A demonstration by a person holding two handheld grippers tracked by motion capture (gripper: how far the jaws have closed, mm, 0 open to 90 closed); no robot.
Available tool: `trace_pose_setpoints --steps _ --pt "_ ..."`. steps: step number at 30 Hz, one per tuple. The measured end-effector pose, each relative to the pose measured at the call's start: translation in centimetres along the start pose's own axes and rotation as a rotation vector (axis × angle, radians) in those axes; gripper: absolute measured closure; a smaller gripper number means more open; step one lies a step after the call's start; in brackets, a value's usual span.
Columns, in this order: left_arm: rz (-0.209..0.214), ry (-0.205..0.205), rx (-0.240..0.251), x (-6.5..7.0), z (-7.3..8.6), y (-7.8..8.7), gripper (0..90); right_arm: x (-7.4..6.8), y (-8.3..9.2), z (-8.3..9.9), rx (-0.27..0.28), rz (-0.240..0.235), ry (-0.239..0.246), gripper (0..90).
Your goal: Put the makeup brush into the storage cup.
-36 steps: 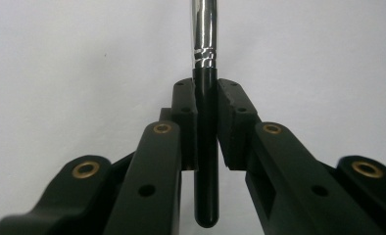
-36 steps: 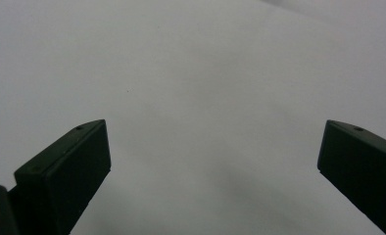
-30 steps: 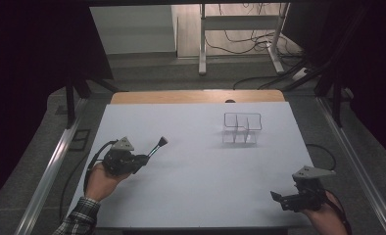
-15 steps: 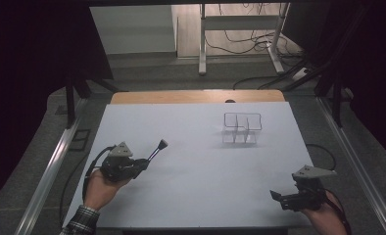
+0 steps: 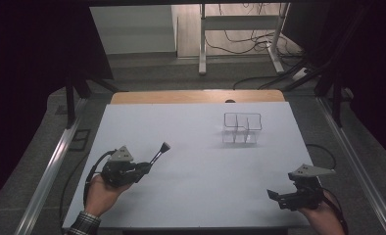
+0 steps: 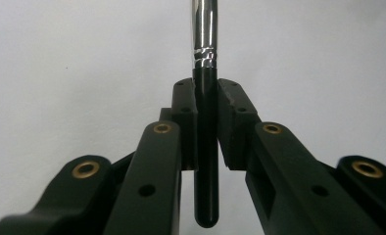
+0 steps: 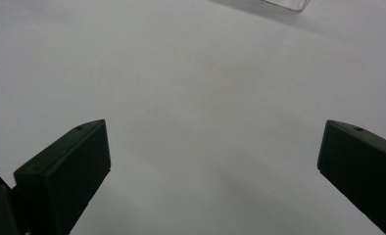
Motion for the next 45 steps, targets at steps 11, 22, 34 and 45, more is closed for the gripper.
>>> trace_pose_setpoints --steps 11,22,34,45 --pt "0.028 0.014 0.022 1.3 0.2 0.0 79.3 -0.7 -0.3 -1.1 0.043 -0.033 0.006 0.0" --pt "0.055 0.009 0.037 2.9 0.2 0.1 79.2 -1.3 -0.8 -2.4 0.102 -0.056 -0.003 0.0" --pt "0.08 -0.009 0.035 4.0 0.0 -0.6 79.3 -1.6 -1.6 -3.4 0.125 -0.075 -0.004 0.0" --pt "0.12 -0.014 0.027 4.6 -0.5 -1.5 79.3 -2.6 -2.9 -4.5 0.113 -0.123 0.013 0.0"
Point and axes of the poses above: each handheld gripper's, and its own axes: y roughly backward along the jaws, z roughly out of its underside, x roughly to its right, the point moved 7 cm from there along -y, roughly forward along the jaws, and after that the axes turned 14 degrees about y, right-handed, at the moved point
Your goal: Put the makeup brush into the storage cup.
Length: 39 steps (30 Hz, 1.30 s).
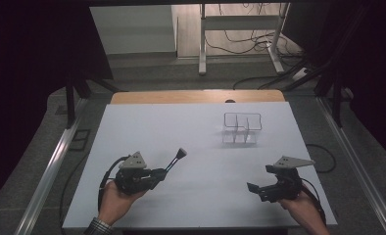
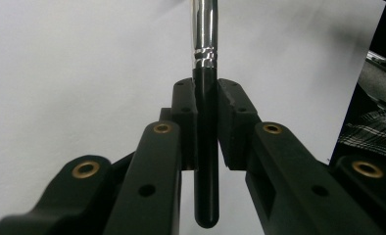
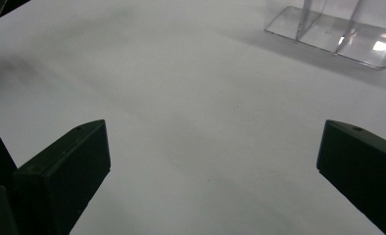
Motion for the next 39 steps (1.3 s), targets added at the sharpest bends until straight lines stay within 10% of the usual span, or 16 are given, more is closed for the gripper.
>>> trace_pose_setpoints --steps 39 --pt "0.086 -0.03 0.042 2.6 -1.7 -2.8 79.3 -3.3 -3.8 -4.8 0.093 -0.118 -0.016 0.0"
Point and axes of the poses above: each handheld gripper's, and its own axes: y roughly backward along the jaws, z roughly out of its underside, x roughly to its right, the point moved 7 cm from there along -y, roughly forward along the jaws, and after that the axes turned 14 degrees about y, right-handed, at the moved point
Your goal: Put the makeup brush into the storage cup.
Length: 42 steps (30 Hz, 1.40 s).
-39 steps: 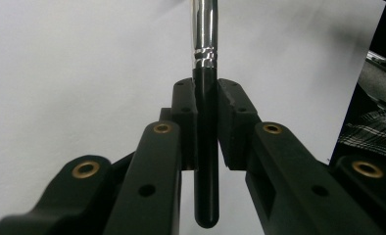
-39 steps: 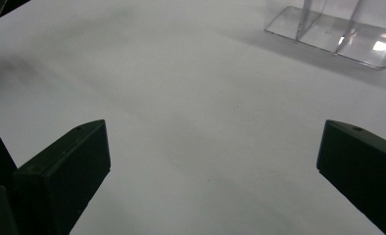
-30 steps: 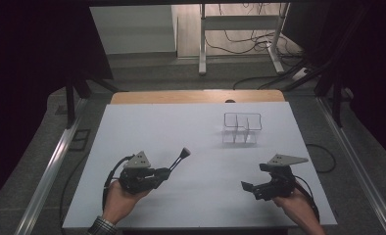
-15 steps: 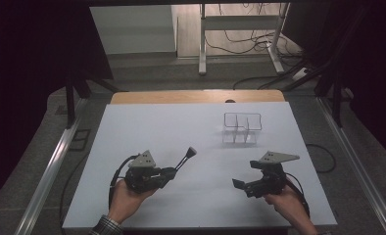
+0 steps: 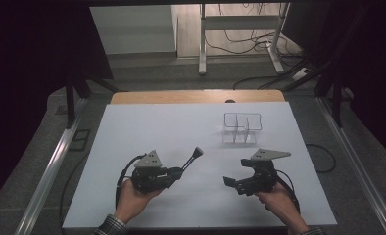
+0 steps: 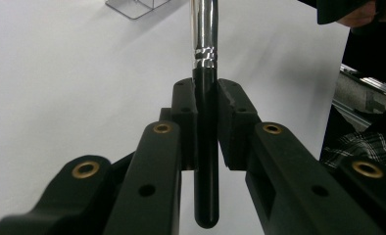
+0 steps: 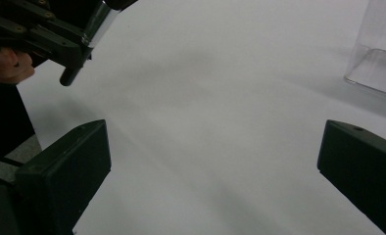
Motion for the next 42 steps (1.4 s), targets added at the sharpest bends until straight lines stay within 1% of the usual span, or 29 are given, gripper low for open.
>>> trace_pose_setpoints --steps 4,9,18,20,23,25,27,31,35,42 --pt "0.007 0.001 0.005 0.2 -0.1 -0.2 79.3 -0.5 -0.4 -0.6 0.007 -0.017 -0.015 0.0" --pt "0.011 -0.005 0.006 0.6 -0.2 -0.6 79.2 -0.8 -1.2 -1.1 0.009 -0.029 -0.002 0.0" --pt "0.019 -0.007 0.01 1.1 -0.4 -1.3 79.2 -1.6 -2.2 -2.0 0.01 -0.059 -0.007 0.0" --pt "0.022 -0.009 0.013 1.1 -0.4 -1.4 79.2 -1.7 -2.4 -2.2 0.012 -0.059 -0.005 0.0" --pt "0.029 -0.007 0.016 1.3 -0.5 -1.5 79.2 -1.9 -2.7 -2.5 0.011 -0.067 -0.016 0.0" --pt "0.041 -0.002 0.02 1.4 -0.5 -1.5 79.2 -2.1 -2.9 -2.8 0.017 -0.078 -0.013 0.0" --pt "0.048 -0.003 0.021 1.4 -0.5 -1.6 79.2 -2.3 -3.1 -3.0 0.016 -0.091 -0.017 0.0" --pt "0.059 -0.002 0.027 1.6 -0.6 -1.6 79.2 -2.7 -3.5 -3.3 0.005 -0.1 -0.013 0.0" --pt "0.059 -0.007 0.028 1.7 -0.6 -1.7 79.2 -3.1 -4.0 -3.6 -0.005 -0.113 -0.006 0.1" --pt "0.071 -0.011 0.026 2.0 -0.6 -2.0 79.2 -3.4 -4.5 -4.3 -0.001 -0.132 -0.012 7.9"
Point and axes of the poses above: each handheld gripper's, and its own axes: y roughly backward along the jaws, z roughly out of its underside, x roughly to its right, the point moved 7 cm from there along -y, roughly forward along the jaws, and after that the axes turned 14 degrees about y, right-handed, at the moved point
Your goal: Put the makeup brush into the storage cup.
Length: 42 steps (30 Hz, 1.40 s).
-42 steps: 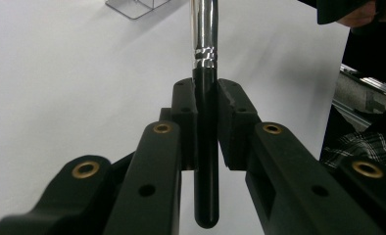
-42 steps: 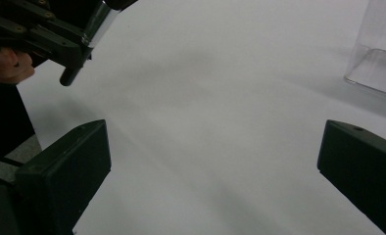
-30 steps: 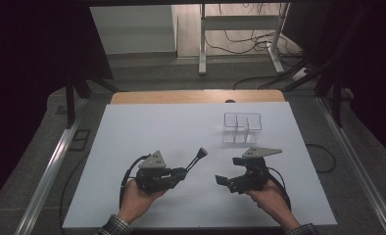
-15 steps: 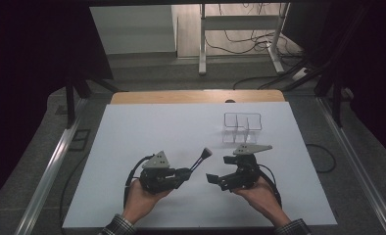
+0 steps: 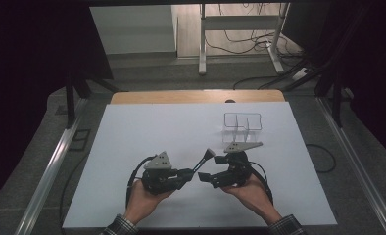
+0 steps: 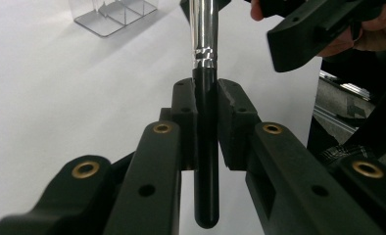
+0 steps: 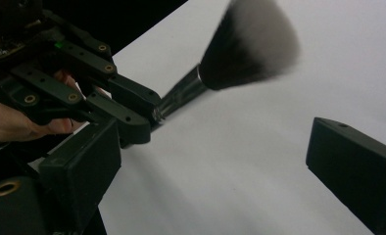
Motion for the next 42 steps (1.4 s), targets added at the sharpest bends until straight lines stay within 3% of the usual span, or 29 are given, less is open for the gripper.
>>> trace_pose_setpoints --steps 12,20,24,25,26,29,33,42 --pt "0.014 -0.001 0.008 0.3 -0.2 -0.1 79.2 -0.1 -0.4 -0.9 0.018 -0.027 -0.009 35.6" --pt "-0.003 -0.021 -0.011 0.3 0.0 -0.4 79.1 -0.2 -0.4 -1.2 0.058 -0.046 -0.031 54.9" --pt "-0.029 -0.05 -0.041 0.3 0.3 -0.9 78.4 -0.5 -0.2 -1.4 0.097 -0.107 -0.07 73.9" --pt "-0.029 -0.049 -0.045 0.3 0.4 -1.0 77.9 -0.7 -0.1 -1.5 0.116 -0.152 -0.107 76.5" --pt "-0.037 -0.045 -0.059 0.3 0.4 -1.2 76.7 -0.7 -0.2 -1.5 0.109 -0.142 -0.112 76.8" --pt "-0.052 -0.042 -0.058 0.1 0.5 -1.2 61.9 -0.8 -0.5 -1.1 0.068 -0.105 -0.072 77.0" --pt "-0.072 -0.026 -0.052 -0.2 0.3 -1.1 42.0 -0.3 -0.4 -0.8 0.063 -0.099 -0.092 76.9" --pt "-0.096 -0.026 -0.102 -0.7 0.9 -1.5 20.9 -0.3 -0.1 -0.7 0.064 -0.082 -0.043 76.8"
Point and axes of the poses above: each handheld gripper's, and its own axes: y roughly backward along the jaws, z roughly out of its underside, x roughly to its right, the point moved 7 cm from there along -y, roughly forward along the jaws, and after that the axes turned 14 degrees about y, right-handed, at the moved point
